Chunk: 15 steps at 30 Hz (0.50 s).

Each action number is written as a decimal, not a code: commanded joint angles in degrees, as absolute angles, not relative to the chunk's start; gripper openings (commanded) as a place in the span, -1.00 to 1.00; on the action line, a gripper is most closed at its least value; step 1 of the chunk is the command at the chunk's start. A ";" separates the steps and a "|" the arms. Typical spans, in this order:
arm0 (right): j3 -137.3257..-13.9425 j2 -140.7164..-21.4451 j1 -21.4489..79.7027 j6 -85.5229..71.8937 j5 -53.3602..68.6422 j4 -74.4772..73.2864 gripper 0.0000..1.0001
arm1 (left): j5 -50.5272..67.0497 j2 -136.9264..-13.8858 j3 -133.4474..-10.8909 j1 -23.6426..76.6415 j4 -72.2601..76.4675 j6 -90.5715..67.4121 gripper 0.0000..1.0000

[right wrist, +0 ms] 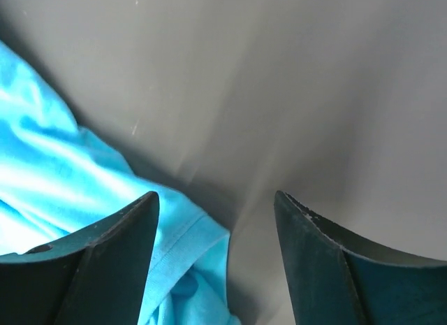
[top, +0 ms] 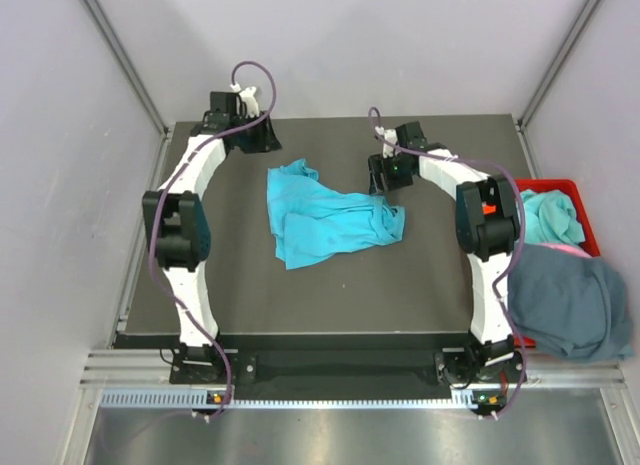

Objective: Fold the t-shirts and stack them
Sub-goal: Flatten the tshirt out

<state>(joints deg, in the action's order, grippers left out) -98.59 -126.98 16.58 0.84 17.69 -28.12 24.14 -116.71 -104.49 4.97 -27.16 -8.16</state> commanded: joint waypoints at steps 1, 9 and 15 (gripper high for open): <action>-95.54 -124.46 16.26 0.44 17.67 -30.50 0.36 | 28.83 -124.09 -112.83 5.80 -29.53 -11.34 0.02; -94.31 -123.92 16.35 1.05 16.61 -30.41 0.46 | 26.90 -131.48 -117.33 10.36 -30.67 -9.58 0.03; -94.22 -124.36 16.26 1.05 16.70 -30.24 0.46 | 26.10 -132.80 -118.74 12.56 -30.94 -9.23 0.02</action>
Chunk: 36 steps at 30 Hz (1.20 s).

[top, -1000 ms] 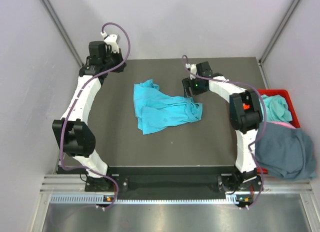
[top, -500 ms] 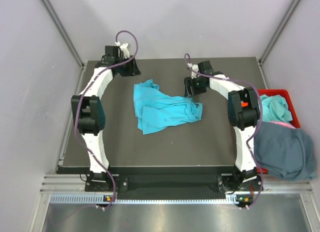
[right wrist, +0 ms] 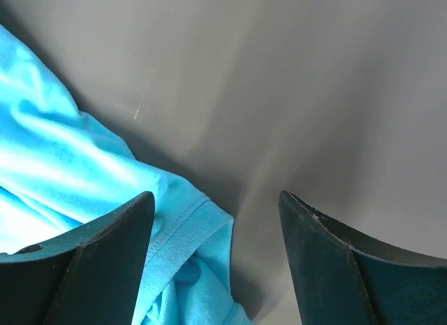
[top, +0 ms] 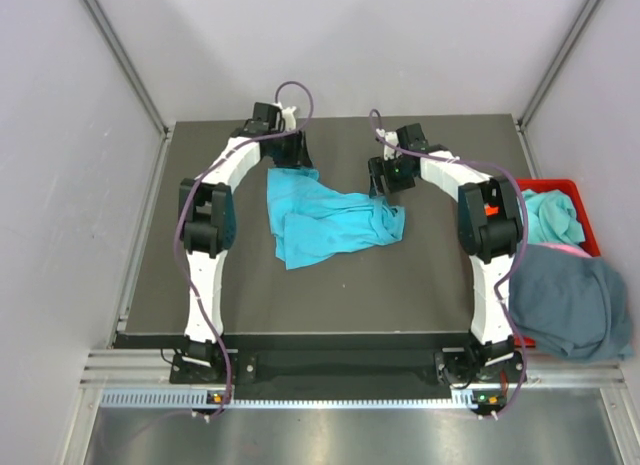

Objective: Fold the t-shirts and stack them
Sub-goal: Flatten the tshirt out

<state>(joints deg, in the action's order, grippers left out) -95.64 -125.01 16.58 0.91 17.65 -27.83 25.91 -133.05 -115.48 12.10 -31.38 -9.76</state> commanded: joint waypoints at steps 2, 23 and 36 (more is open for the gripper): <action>-94.04 -124.37 16.35 1.05 16.61 -30.32 0.46 | 26.02 -132.80 -118.74 12.74 -30.76 -9.32 0.01; -93.87 -124.80 16.08 1.58 16.52 -30.06 0.46 | 23.12 -136.05 -122.34 14.33 -31.11 -8.70 -0.19; -94.04 -125.33 16.08 1.67 16.79 -29.97 0.46 | 16.35 -135.17 -123.22 15.03 -31.64 -6.94 -0.09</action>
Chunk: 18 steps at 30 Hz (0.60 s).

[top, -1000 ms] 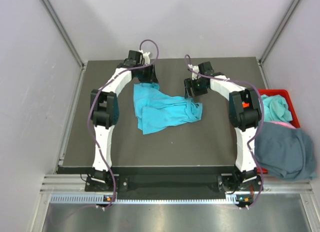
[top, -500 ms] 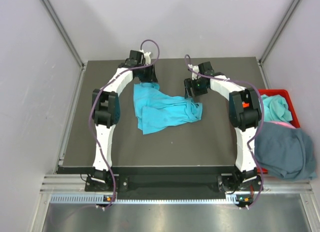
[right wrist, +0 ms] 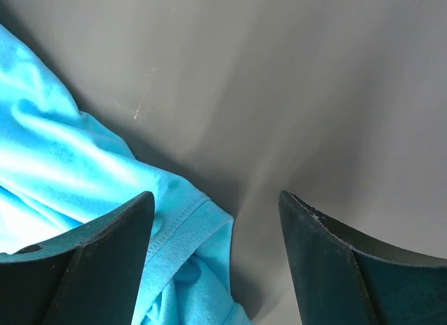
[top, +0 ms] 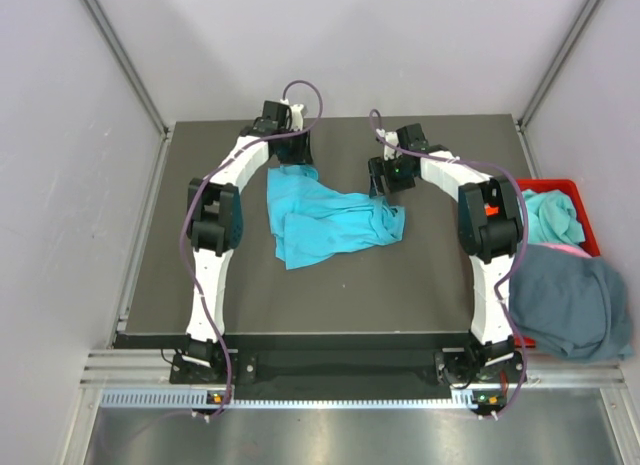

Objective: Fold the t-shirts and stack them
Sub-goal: Flatten the tshirt out

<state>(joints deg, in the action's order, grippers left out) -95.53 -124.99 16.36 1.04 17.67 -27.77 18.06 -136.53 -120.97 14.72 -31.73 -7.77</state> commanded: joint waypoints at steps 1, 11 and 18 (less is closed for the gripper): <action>-94.13 -125.33 16.00 1.67 16.70 -29.97 0.45 | 16.00 -135.35 -123.31 15.03 -31.64 -6.94 -0.09; -94.22 -125.77 15.82 1.76 16.70 -29.88 0.46 | 10.90 -135.96 -124.97 16.26 -31.38 -6.59 -0.13; -94.31 -125.95 15.73 1.85 16.44 -29.97 0.46 | 9.41 -137.37 -127.09 16.26 -31.38 -6.59 -0.31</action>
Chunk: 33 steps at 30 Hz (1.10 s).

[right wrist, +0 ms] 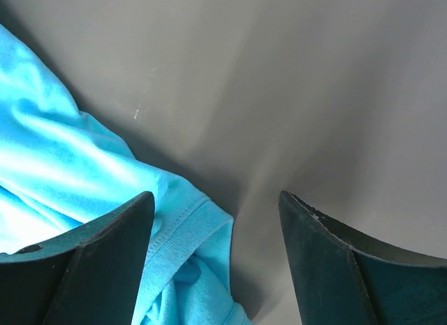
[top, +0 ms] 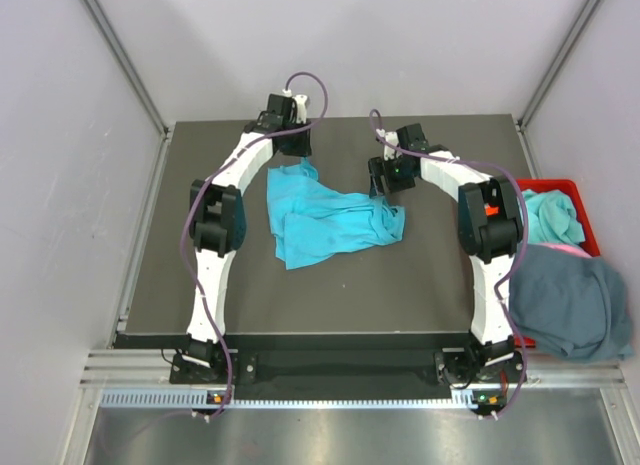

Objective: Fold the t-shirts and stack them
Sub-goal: Flatten the tshirt out

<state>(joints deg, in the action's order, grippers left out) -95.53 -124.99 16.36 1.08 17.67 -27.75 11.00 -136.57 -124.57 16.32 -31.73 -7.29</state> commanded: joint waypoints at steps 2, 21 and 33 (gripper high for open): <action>-94.22 -126.12 15.64 1.85 16.44 -29.88 0.46 | 9.32 -137.55 -127.18 16.26 -31.38 -6.59 -0.32; -94.31 -126.83 15.38 1.85 16.61 -29.79 0.45 | 6.68 -139.49 -128.41 16.17 -31.64 -6.15 -0.92; -93.08 -119.63 15.12 1.06 13.97 -32.07 0.47 | 5.01 -123.06 -123.40 14.68 -27.51 -3.17 -1.00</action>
